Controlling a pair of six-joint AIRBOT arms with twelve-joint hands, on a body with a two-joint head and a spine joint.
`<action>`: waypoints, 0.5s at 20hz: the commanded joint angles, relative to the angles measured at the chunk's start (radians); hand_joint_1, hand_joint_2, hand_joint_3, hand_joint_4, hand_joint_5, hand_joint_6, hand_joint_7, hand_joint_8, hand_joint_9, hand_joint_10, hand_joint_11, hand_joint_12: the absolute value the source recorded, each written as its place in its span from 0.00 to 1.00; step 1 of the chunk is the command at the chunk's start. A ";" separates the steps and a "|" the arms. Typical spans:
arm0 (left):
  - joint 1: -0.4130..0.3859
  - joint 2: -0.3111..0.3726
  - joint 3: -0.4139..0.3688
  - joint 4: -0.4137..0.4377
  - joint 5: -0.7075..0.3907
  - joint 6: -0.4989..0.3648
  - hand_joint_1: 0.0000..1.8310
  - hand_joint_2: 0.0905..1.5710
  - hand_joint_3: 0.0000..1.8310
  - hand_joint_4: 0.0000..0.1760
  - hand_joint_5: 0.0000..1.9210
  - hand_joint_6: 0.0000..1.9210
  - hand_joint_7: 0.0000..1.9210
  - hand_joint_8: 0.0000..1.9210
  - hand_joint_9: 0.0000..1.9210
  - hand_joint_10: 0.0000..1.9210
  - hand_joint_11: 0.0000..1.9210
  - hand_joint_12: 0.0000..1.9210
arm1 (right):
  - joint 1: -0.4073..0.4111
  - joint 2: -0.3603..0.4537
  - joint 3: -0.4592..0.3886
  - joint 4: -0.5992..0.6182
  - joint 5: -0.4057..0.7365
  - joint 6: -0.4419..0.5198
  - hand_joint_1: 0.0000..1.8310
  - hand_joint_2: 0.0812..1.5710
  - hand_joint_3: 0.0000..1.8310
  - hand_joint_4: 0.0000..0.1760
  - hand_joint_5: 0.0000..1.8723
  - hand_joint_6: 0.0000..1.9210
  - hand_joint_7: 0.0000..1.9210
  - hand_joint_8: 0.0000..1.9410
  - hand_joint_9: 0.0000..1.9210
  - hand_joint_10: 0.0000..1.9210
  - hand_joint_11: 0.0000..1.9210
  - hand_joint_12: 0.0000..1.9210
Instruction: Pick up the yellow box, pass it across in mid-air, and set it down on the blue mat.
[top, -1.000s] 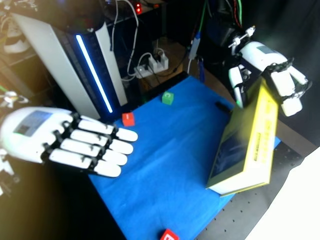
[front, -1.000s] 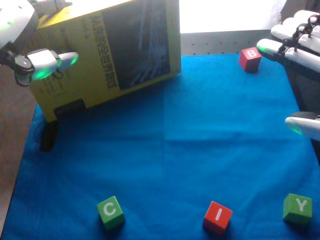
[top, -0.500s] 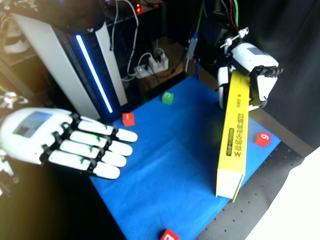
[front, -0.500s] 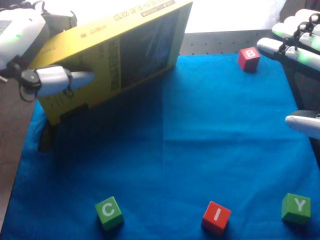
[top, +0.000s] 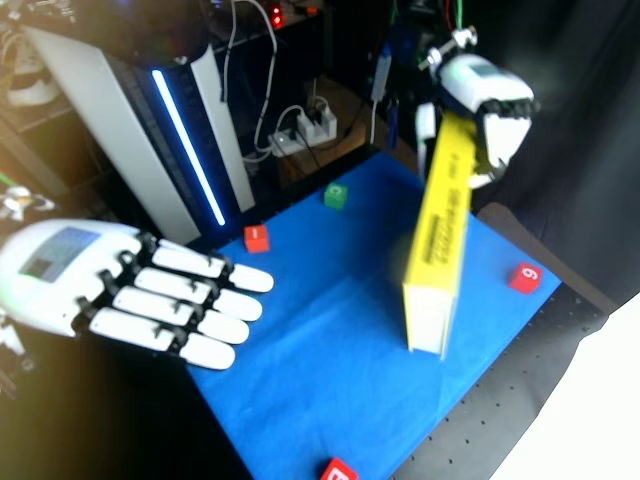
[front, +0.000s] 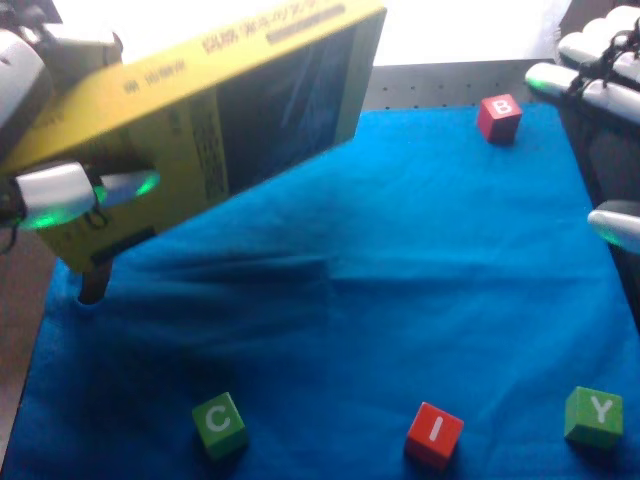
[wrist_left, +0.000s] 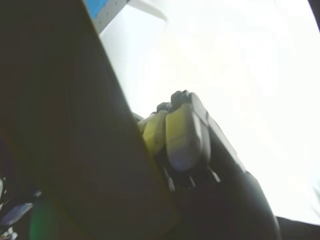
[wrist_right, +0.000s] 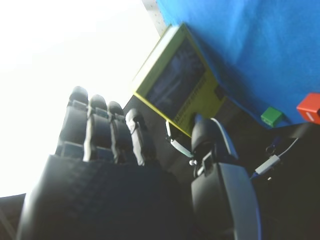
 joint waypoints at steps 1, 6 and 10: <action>-0.006 0.008 -0.003 0.032 -0.173 -0.009 0.88 0.72 0.00 0.39 0.62 1.00 0.77 1.00 0.85 1.00 0.87 1.00 | 0.013 0.006 0.001 0.009 0.140 -0.002 0.21 0.85 0.00 0.25 0.00 0.00 0.00 0.00 0.00 0.00 0.00 0.00; -0.015 0.006 -0.012 0.105 -0.158 -0.025 0.89 0.71 0.00 0.42 0.61 1.00 0.76 1.00 0.85 1.00 0.88 1.00 | 0.016 0.020 -0.009 -0.012 0.215 -0.002 0.20 0.81 0.00 0.28 0.00 0.00 0.00 0.00 0.00 0.00 0.00 0.00; -0.092 -0.048 0.022 0.158 -0.023 -0.027 0.86 0.72 0.00 0.54 0.60 1.00 0.74 1.00 0.83 1.00 0.86 1.00 | 0.050 0.011 -0.005 -0.034 0.243 -0.002 0.31 0.76 0.00 0.11 0.00 0.00 0.00 0.00 0.00 0.00 0.00 0.00</action>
